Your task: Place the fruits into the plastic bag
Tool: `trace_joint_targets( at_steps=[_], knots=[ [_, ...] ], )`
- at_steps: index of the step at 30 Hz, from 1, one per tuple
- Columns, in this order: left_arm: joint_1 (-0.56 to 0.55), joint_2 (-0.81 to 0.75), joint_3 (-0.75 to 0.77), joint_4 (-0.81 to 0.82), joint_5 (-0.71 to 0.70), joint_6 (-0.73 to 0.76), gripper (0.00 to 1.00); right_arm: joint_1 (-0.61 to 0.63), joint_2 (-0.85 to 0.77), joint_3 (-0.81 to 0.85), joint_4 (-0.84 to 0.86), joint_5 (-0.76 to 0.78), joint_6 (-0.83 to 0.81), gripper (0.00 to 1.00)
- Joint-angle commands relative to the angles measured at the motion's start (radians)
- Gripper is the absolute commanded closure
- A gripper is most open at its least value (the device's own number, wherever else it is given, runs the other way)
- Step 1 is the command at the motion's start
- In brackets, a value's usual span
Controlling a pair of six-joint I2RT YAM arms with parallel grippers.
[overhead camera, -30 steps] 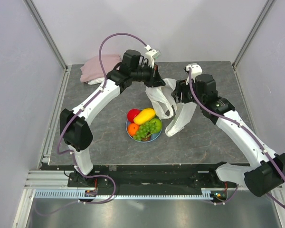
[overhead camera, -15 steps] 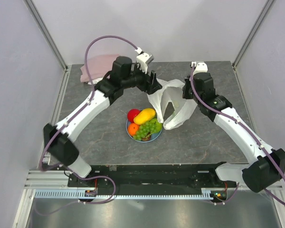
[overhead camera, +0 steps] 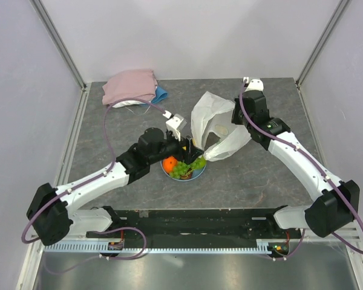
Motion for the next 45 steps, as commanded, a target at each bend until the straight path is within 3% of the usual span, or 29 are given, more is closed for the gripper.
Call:
trace_joint_targets(
  at_steps=[1, 12, 14, 19, 22, 23, 28, 31, 33, 36, 37, 40, 45],
  knots=[
    [-0.006, 0.041, -0.028, 0.172, 0.001, -0.106, 0.20, 0.001, -0.012, 0.045, 0.011, 0.011, 0.022, 1.00],
    [-0.006, 0.184, 0.003, 0.200, -0.140, -0.109, 0.24, 0.001, -0.070, 0.033, 0.011, -0.047, 0.036, 1.00],
    [-0.005, 0.195, -0.008, 0.254, -0.137, -0.104, 0.37, 0.001, -0.076, 0.030, 0.014, -0.061, 0.042, 1.00],
    [-0.006, 0.221, -0.011, 0.315, -0.149, -0.095, 0.49, 0.001, -0.081, 0.028, 0.017, -0.071, 0.044, 1.00],
    [-0.005, 0.236, -0.005, 0.363, -0.150, -0.071, 0.80, 0.001, -0.087, 0.022, 0.015, -0.073, 0.035, 1.00],
    [-0.005, 0.235, 0.003, 0.363, -0.152, -0.061, 0.95, 0.003, -0.089, 0.019, 0.015, -0.076, 0.028, 1.00],
    [0.024, 0.172, 0.092, 0.299, -0.169, 0.041, 0.99, 0.001, -0.102, 0.018, -0.035, 0.051, -0.031, 1.00],
    [0.076, 0.158, 0.204, 0.135, -0.090, 0.078, 0.98, 0.003, -0.099, 0.033, -0.094, 0.174, -0.056, 0.99],
    [0.127, 0.166, 0.279, 0.067, -0.034, 0.066, 0.99, 0.001, -0.092, 0.045, -0.138, 0.305, -0.059, 0.87],
    [0.188, 0.205, 0.363, -0.034, 0.128, 0.022, 0.99, 0.001, -0.084, 0.058, -0.170, 0.381, -0.067, 0.73],
    [0.196, 0.222, 0.389, -0.077, 0.211, 0.016, 0.98, 0.000, -0.082, 0.061, -0.174, 0.366, -0.077, 0.60],
    [0.199, 0.308, 0.506, -0.157, 0.338, 0.008, 0.98, 0.003, -0.104, 0.076, -0.164, 0.222, -0.106, 0.44],
    [0.202, 0.365, 0.621, -0.223, 0.394, -0.017, 0.98, 0.003, -0.275, 0.015, -0.062, -0.040, -0.182, 0.33]
  ],
)
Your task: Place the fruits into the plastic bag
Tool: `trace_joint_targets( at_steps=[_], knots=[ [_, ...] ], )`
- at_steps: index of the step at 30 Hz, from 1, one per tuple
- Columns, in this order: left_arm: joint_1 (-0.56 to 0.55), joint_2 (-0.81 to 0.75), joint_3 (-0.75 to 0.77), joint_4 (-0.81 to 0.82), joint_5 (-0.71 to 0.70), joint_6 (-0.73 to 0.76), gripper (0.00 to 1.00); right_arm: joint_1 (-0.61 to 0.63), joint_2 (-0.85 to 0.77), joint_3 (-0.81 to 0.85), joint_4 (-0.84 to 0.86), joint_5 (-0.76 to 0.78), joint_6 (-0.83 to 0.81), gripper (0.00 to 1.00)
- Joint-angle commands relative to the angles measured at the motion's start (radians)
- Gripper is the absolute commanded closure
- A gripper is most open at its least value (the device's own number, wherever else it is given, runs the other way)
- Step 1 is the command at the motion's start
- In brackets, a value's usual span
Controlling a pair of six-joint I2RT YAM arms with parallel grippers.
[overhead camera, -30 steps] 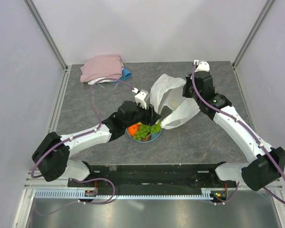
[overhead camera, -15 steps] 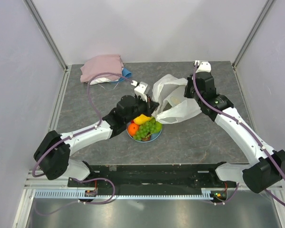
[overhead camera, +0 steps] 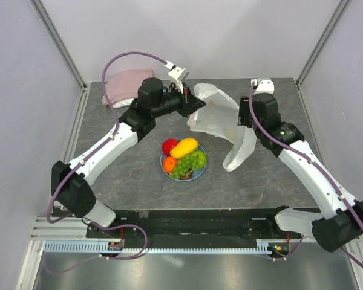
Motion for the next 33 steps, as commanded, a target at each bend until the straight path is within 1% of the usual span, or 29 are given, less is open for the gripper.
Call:
trace_joint_targets(
  at_steps=[1, 3, 5, 7, 9, 10, 12, 17, 23, 26, 29, 30, 31, 33],
  knots=[
    [0.000, 0.038, 0.070, -0.104, 0.123, -0.025, 0.98, 0.006, -0.187, -0.013, 0.098, -0.214, -0.077, 0.31],
    [0.006, 0.041, 0.087, -0.104, 0.124, -0.035, 0.98, 0.006, -0.244, -0.026, 0.118, -0.234, -0.074, 0.28],
    [0.009, 0.047, 0.102, -0.104, 0.124, -0.039, 0.98, 0.006, -0.252, -0.018, 0.101, -0.234, -0.059, 0.25],
    [0.015, 0.049, 0.113, -0.104, 0.123, -0.047, 0.98, 0.006, -0.232, -0.007, 0.070, -0.212, -0.015, 0.24],
    [0.018, 0.057, 0.130, -0.104, 0.126, -0.050, 0.98, 0.009, -0.201, -0.024, 0.052, -0.224, 0.001, 0.23],
    [0.020, 0.057, 0.139, -0.106, 0.127, -0.050, 0.99, 0.012, -0.192, -0.038, 0.055, -0.244, 0.007, 0.19],
    [0.026, 0.061, 0.147, -0.112, 0.134, -0.050, 0.98, 0.016, -0.172, -0.090, 0.069, -0.246, 0.009, 0.17],
    [0.035, 0.063, 0.157, -0.130, 0.143, -0.045, 0.99, 0.050, -0.149, -0.170, 0.144, -0.252, -0.037, 0.16],
    [0.043, 0.061, 0.171, -0.153, 0.147, -0.032, 0.99, 0.113, -0.103, -0.213, 0.217, -0.278, -0.070, 0.16],
    [0.048, 0.064, 0.182, -0.163, 0.152, -0.025, 0.99, 0.130, -0.071, -0.237, 0.268, -0.281, -0.070, 0.16],
    [0.051, 0.064, 0.190, -0.170, 0.154, -0.022, 0.99, 0.134, -0.005, -0.240, 0.303, -0.283, -0.068, 0.16],
    [0.052, 0.063, 0.190, -0.170, 0.158, -0.019, 0.98, 0.134, 0.009, -0.242, 0.317, -0.272, -0.068, 0.16],
    [0.054, 0.060, 0.191, -0.172, 0.160, -0.018, 0.98, 0.134, 0.023, -0.240, 0.334, -0.217, -0.065, 0.16],
    [0.055, 0.058, 0.191, -0.176, 0.163, -0.010, 0.98, 0.134, 0.069, -0.225, 0.342, -0.156, -0.062, 0.16]
  ],
)
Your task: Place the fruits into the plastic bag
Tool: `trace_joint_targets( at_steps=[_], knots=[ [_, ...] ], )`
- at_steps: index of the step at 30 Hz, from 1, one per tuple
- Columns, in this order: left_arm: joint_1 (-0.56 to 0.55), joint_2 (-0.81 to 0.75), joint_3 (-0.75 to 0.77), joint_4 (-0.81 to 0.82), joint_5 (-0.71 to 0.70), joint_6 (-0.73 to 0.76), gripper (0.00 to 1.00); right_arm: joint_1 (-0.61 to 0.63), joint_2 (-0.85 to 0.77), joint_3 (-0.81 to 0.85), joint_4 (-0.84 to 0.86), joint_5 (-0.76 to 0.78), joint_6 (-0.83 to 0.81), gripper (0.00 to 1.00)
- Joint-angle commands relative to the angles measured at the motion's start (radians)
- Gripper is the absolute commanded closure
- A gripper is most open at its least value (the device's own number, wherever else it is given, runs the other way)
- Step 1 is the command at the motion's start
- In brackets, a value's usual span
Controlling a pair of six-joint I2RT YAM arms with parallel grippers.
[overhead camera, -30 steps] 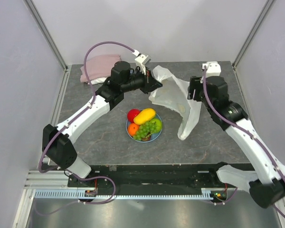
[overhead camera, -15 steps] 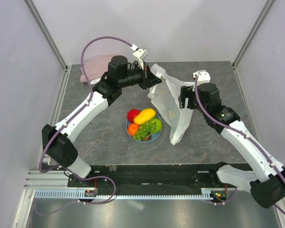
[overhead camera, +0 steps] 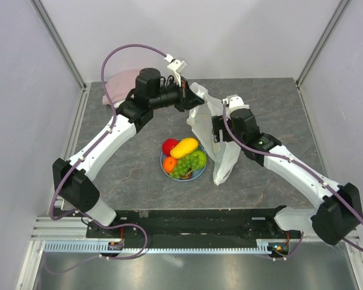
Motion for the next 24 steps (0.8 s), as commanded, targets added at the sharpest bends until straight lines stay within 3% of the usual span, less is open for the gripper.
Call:
trace_joint_targets(
  at_steps=[1, 2, 5, 6, 9, 14, 17, 19, 22, 24],
  knots=[
    [0.008, -0.004, 0.042, -0.010, 0.033, 0.018, 0.99, 0.003, 0.072, 0.011, 0.098, 0.159, -0.006, 0.17],
    [0.010, -0.005, 0.040, -0.013, 0.038, 0.025, 0.99, 0.003, 0.101, 0.022, 0.105, 0.174, -0.011, 0.19],
    [0.019, -0.010, 0.037, -0.016, 0.050, 0.050, 0.98, 0.003, 0.155, 0.080, 0.093, 0.220, -0.035, 0.42],
    [0.024, -0.010, 0.037, -0.018, 0.049, 0.056, 0.98, 0.003, 0.162, 0.100, 0.078, 0.236, -0.041, 0.67],
    [0.059, -0.001, 0.034, -0.030, 0.018, 0.084, 0.98, 0.003, 0.144, 0.193, -0.025, 0.325, -0.061, 1.00],
    [0.099, 0.074, 0.080, -0.047, -0.115, 0.172, 0.98, 0.003, 0.025, 0.342, -0.198, 0.325, -0.092, 1.00],
    [0.099, 0.154, 0.155, -0.049, -0.117, 0.209, 0.98, 0.002, 0.015, 0.416, -0.301, 0.239, -0.068, 1.00],
    [0.099, 0.199, 0.215, -0.049, -0.102, 0.217, 0.91, 0.003, 0.027, 0.434, -0.371, 0.208, -0.032, 1.00],
    [0.099, 0.274, 0.276, -0.050, -0.111, 0.219, 0.71, 0.003, 0.056, 0.403, -0.413, 0.246, 0.020, 1.00],
    [0.099, 0.301, 0.292, -0.050, -0.102, 0.214, 0.48, 0.003, 0.064, 0.372, -0.415, 0.276, 0.047, 1.00]
  ],
)
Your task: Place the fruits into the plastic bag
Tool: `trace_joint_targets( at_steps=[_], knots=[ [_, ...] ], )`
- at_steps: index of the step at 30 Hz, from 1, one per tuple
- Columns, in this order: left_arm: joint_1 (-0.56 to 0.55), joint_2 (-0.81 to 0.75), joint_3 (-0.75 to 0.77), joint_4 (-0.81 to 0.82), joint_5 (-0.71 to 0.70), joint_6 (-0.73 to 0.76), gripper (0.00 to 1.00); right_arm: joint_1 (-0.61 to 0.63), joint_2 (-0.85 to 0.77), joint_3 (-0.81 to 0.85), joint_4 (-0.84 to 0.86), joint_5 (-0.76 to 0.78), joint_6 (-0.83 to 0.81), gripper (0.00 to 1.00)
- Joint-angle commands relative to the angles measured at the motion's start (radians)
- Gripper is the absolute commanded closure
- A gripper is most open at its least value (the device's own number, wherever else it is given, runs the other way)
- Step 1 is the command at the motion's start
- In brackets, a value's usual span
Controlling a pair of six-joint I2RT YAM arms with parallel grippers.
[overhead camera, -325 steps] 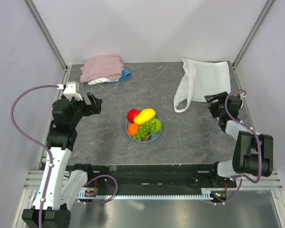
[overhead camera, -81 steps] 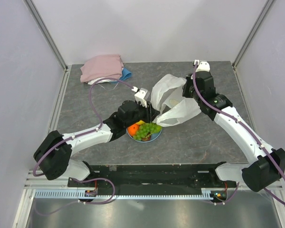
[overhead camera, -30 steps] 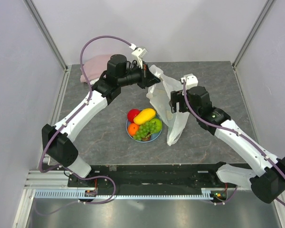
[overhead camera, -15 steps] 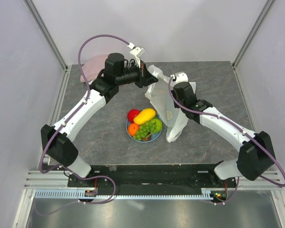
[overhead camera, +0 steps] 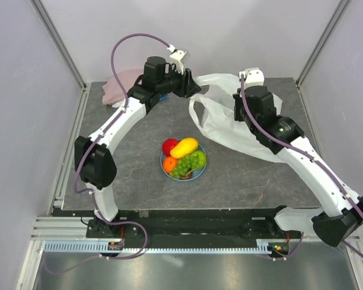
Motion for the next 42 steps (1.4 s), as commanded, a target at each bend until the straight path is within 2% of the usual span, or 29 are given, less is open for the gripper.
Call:
trace_joint_targets(
  at_steps=[1, 3, 5, 6, 11, 16, 17, 22, 23, 28, 34, 42],
  knots=[
    [0.000, 0.045, 0.071, -0.003, -0.008, 0.049, 0.42, 0.000, 0.060, -0.075, -0.123, 0.055, 0.075, 1.00],
    [0.001, 0.018, 0.034, 0.015, 0.011, 0.052, 0.32, 0.000, 0.071, -0.093, -0.120, 0.072, 0.091, 1.00],
    [0.001, -0.022, -0.024, 0.052, 0.031, 0.060, 0.28, -0.003, 0.091, -0.104, -0.120, 0.089, 0.112, 1.00],
    [0.001, -0.082, -0.102, 0.108, 0.038, 0.060, 0.23, -0.011, 0.100, -0.105, -0.118, 0.092, 0.117, 1.00],
    [0.001, -0.272, -0.375, 0.236, 0.003, 0.050, 0.16, -0.042, 0.126, -0.116, -0.089, 0.059, 0.140, 1.00],
    [0.001, -0.441, -0.595, 0.299, -0.025, 0.018, 0.15, -0.078, 0.115, -0.127, -0.041, -0.033, 0.138, 1.00],
    [0.001, -0.456, -0.663, 0.304, -0.028, 0.017, 0.16, -0.083, 0.115, -0.124, -0.038, -0.043, 0.134, 1.00],
    [0.001, -0.479, -0.811, 0.304, -0.055, -0.023, 0.18, -0.117, 0.108, -0.136, -0.029, -0.083, 0.124, 1.00],
    [0.001, -0.476, -0.851, 0.322, -0.010, -0.025, 0.18, -0.124, 0.105, -0.141, -0.026, -0.089, 0.126, 1.00],
    [-0.008, -0.455, -0.911, 0.399, 0.083, 0.076, 0.18, -0.169, 0.071, -0.187, 0.005, -0.173, 0.123, 1.00],
    [-0.036, -0.369, -0.836, 0.348, 0.075, 0.187, 0.19, -0.200, 0.054, -0.201, 0.014, -0.227, 0.121, 1.00],
    [-0.077, -0.288, -0.777, 0.304, -0.004, 0.287, 0.20, -0.227, 0.039, -0.214, 0.026, -0.285, 0.117, 1.00]
  ],
)
